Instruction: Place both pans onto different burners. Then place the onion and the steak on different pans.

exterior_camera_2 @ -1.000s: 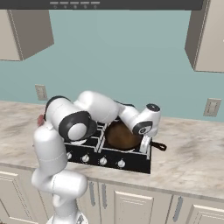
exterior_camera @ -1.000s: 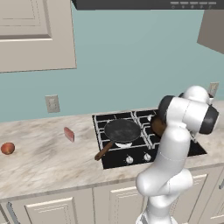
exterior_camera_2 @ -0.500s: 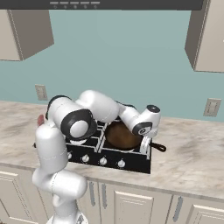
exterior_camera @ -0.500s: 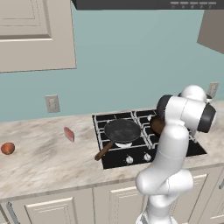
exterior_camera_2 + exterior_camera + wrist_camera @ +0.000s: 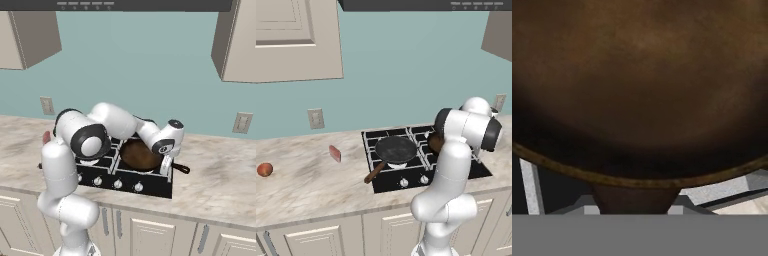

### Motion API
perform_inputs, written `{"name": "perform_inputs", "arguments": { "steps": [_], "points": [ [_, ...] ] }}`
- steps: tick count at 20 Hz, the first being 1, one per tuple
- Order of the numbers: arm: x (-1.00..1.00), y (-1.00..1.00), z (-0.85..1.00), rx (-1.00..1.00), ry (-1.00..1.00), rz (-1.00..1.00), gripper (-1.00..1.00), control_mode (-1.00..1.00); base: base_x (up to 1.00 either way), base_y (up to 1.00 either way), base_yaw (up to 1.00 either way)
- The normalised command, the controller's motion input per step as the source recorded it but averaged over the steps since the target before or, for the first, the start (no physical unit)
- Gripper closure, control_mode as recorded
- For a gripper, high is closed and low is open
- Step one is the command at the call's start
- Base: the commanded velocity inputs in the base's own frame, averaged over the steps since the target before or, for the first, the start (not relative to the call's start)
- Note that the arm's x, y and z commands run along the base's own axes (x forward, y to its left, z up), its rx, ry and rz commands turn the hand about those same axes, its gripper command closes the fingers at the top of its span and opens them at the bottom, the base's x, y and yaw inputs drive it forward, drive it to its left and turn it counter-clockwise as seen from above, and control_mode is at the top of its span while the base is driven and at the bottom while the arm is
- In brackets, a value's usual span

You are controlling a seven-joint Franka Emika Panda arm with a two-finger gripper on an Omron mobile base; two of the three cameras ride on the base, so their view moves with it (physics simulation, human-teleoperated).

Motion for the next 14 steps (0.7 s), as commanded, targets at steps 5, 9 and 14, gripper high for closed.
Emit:
{"name": "perform_inputs", "arguments": {
  "steps": [5,9,14],
  "points": [
    [0.01,0.00,-0.07,0.00,0.00,0.00,-1.00,-1.00,0.00,0.00,0.00],
    [0.00,0.00,-0.07,0.00,0.00,0.00,-1.00,-1.00,0.00,0.00,0.00],
    [0.00,0.00,-0.07,0.00,0.00,0.00,-1.00,-1.00,0.00,0.00,0.00]
  ]
}}
